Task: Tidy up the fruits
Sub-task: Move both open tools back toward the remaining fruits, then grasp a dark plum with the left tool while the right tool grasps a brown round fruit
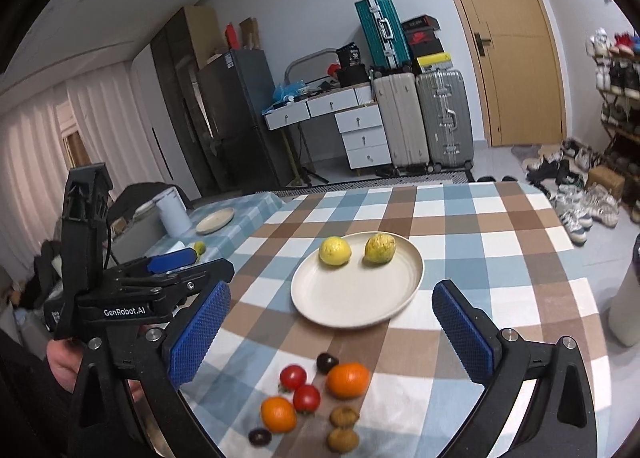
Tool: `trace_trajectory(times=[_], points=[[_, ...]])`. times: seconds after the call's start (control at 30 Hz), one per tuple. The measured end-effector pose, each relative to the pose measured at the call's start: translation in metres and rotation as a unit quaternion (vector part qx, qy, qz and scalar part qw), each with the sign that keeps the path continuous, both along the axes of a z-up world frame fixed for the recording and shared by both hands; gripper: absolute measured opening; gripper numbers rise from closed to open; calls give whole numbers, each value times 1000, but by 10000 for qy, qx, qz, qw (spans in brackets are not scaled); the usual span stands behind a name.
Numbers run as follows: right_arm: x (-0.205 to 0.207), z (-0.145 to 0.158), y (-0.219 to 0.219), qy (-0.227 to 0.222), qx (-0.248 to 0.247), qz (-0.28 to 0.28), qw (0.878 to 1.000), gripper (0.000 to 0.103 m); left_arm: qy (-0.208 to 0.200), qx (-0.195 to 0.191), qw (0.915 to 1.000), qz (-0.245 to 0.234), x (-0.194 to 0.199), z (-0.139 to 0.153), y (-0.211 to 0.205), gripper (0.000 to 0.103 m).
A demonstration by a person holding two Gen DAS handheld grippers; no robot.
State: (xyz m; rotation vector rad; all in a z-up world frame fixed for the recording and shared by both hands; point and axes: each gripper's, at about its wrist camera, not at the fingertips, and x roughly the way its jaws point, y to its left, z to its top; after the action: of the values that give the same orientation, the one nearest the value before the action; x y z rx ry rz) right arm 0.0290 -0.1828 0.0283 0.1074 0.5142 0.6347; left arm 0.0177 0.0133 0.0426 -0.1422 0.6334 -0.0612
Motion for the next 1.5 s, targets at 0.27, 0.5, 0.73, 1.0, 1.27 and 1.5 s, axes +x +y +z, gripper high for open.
trace_trajectory(times=[0.27,0.5,0.73,1.0,1.27,1.5], points=[[-42,-20,-1,-155,-159,-83,9997,103,375,-253,9989,-81,-39,-39,-9,102],[-52,-47,-2,88,-292,-164,9994,103,906,-208,9951,-327,-60,-88,-17,102],[-57,-70,-7,326,-313,-256,9986,103,1053,-70,9916,-743,-62,-111,-32,102],[-58,-79,-12,422,-268,-292,9983,103,1301,-3,9846,-1166,-55,-125,-48,78],[-58,-88,-15,558,-263,-321,9976,103,1535,-420,9763,-1464,-48,-135,-44,24],[-51,-99,-13,873,-229,-204,9957,103,1472,-623,9742,-1595,-49,-133,-40,21]])
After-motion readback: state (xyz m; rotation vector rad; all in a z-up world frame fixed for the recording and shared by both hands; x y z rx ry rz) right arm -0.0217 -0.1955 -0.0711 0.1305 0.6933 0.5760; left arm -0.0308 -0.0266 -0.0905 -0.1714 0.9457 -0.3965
